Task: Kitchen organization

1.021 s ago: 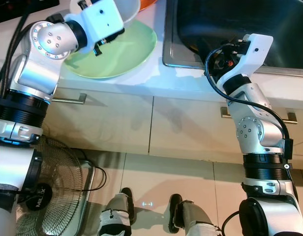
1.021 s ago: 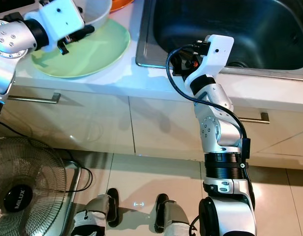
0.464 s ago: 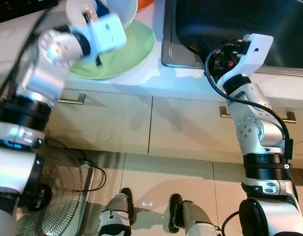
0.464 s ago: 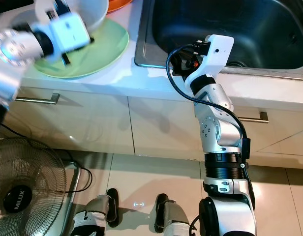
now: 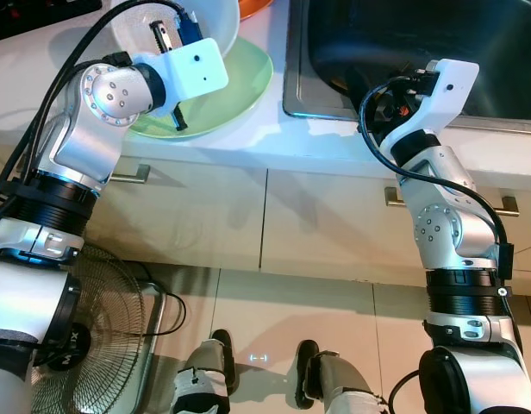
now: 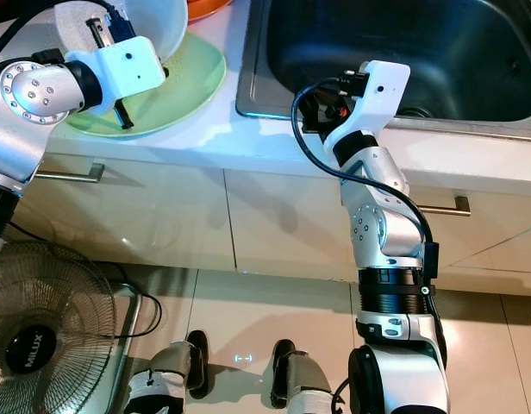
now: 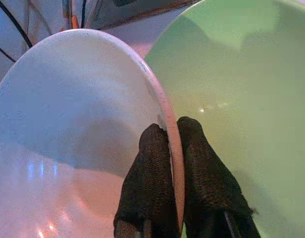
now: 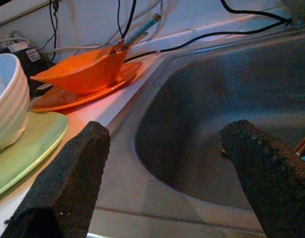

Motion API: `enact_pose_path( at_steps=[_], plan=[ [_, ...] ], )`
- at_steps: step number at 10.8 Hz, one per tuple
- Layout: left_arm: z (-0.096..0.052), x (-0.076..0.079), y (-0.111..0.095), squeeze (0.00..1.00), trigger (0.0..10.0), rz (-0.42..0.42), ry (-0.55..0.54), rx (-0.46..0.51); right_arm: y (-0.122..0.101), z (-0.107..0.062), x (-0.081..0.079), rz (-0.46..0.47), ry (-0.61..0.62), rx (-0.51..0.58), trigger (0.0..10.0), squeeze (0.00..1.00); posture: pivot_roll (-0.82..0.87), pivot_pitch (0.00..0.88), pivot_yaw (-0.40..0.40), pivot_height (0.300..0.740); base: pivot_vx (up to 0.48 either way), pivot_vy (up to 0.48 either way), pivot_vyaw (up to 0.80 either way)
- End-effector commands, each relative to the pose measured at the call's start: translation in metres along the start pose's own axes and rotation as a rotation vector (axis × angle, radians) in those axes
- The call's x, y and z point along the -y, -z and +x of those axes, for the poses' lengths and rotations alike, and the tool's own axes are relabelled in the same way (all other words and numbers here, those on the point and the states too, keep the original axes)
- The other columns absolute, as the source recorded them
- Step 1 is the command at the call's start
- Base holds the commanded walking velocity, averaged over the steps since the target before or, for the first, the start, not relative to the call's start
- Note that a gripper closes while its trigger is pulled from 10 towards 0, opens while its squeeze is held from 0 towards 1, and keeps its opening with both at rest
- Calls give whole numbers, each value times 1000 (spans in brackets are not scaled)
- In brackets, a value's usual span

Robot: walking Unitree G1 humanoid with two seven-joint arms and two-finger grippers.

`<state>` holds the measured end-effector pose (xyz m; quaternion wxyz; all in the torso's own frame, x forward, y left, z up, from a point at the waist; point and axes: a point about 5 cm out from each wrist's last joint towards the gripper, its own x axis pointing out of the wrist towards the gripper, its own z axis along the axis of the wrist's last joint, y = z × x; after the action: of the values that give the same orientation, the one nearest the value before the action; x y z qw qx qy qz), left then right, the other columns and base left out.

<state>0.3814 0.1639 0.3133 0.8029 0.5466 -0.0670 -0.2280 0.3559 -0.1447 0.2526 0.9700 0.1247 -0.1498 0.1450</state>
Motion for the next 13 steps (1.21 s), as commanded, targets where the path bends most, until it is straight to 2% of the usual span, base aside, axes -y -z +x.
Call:
enact_pose_path(
  at_steps=[1, 4, 5, 7, 8, 9, 10, 11, 12, 13],
  plan=[
    [-1, 2, -1, 0, 0, 8, 0, 3, -5, 2, -2, 0, -5, 13, 10000, 0, 183, 269, 0, 740, 0, 0, 0],
    [-1, -1, -2, 0, 0, 2, -21, 8, -5, 2, -3, 0, -8, 14, 10000, 0, 182, 262, -3, 740, 0, 0, 0],
    [-2, -8, -6, 0, 0, -11, -71, 28, -5, 2, -3, 0, -8, 15, 10000, 0, 182, 260, -3, 740, 0, 0, 0],
    [-10, -41, -28, 0, 0, -8, -318, 125, -6, 3, -3, -1, -6, 15, 10000, 0, 184, 264, -4, 740, 0, 0, 0],
    [-14, -49, -39, 0, 0, -10, -384, 188, -5, 3, -3, 1, -6, 13, 10000, 0, 183, 265, -2, 740, 0, 0, 0],
    [-16, -50, -47, 0, 0, -3, -408, 234, -5, 3, -3, 1, -6, 13, 10000, 0, 182, 267, -3, 740, 0, 0, 0],
    [-16, -46, -55, 0, 2824, 14, -406, 284, -5, 3, -3, 2, -5, 14, 10000, 0, 181, 269, -3, 740, 0, 0, 0],
    [-10, -28, -68, 0, 10000, 9, -377, 348, -8, 5, -3, 6, 2, 25, 10000, 153, 179, 271, -3, 740, 0, 0, 0],
    [-6, -14, -74, 0, 10000, 4, -347, 375, -14, 6, -2, 31, 15, 43, 10000, 1000, 177, 271, -4, 740, 0, 0, 0],
    [-2, -4, -79, 0, 10000, -2, -318, 391, -22, 8, -2, 46, 16, 68, 10000, 1000, 171, 273, -2, 740, 0, 0, 0]
  ],
)
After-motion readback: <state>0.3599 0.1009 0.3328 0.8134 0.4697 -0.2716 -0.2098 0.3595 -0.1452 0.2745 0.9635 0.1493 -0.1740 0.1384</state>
